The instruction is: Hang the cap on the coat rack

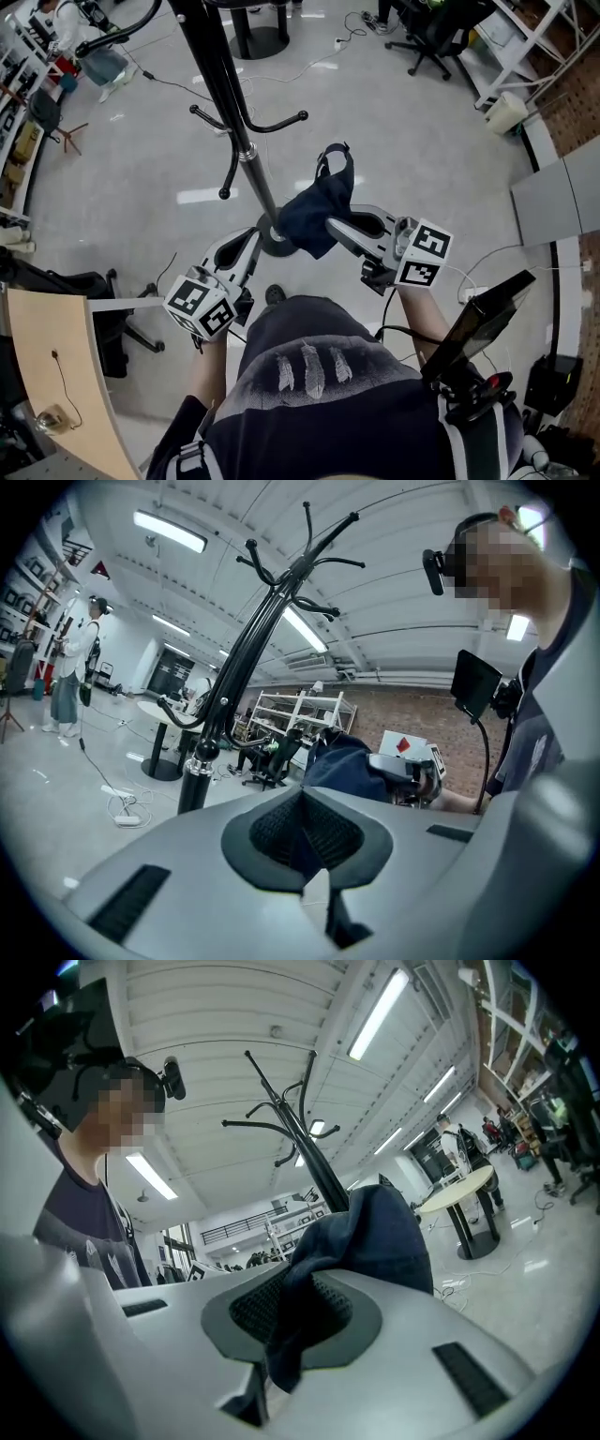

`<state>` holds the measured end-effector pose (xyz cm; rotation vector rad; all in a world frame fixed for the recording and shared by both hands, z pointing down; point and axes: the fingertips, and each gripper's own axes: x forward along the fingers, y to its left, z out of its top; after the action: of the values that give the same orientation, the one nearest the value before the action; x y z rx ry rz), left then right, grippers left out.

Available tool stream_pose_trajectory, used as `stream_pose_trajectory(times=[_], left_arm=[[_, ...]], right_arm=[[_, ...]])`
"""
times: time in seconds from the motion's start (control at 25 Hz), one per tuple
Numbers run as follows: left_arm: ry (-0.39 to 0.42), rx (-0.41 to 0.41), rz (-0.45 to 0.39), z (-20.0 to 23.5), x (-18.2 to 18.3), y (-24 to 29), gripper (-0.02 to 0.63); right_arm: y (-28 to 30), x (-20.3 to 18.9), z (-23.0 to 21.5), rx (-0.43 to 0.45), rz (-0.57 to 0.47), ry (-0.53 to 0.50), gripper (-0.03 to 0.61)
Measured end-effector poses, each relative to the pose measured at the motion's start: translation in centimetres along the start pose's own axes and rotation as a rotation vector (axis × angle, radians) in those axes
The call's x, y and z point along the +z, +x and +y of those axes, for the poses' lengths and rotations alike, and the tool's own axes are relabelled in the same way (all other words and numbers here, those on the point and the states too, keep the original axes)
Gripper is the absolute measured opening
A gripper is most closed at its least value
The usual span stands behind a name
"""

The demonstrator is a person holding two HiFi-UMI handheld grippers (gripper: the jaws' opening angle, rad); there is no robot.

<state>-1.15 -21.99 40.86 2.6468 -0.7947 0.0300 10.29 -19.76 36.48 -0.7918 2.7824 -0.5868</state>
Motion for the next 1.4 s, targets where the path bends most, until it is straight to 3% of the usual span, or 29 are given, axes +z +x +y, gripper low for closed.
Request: stream_pose_trajectory(times=[0.16,0.44,0.68,1.08,1.4], left_arm=[[-0.005,-0.069,0.001,1.6,0.4,0.1,0.008],[-0.028,-0.126,0.072,3.4,-1.1,0.9,0.008],[-0.034,-0.1,0.108,4.0,-1.0,2.4,0.008],[-0.047,-0.056,0.118,2.8,-2.5,4.4,0.008],[-0.051,-0.021,0.099,3.1,-1.8,4.6,0.008]], right_arm=[[1.8,1.4,-1.3,-0.042,-0.009,-0.039,0.032],[3.3,2.6,-4.9,-0.08,0.043,-0.09,0.032],[4.0,3.5,-7.3,0.009,0.093,-0.065,0.034],[4.5,1.1,-11.9,0.141,0.179,0.008,0.034],[4.4,0.4,-14.4,0.287,0.094,0.214,0.034]])
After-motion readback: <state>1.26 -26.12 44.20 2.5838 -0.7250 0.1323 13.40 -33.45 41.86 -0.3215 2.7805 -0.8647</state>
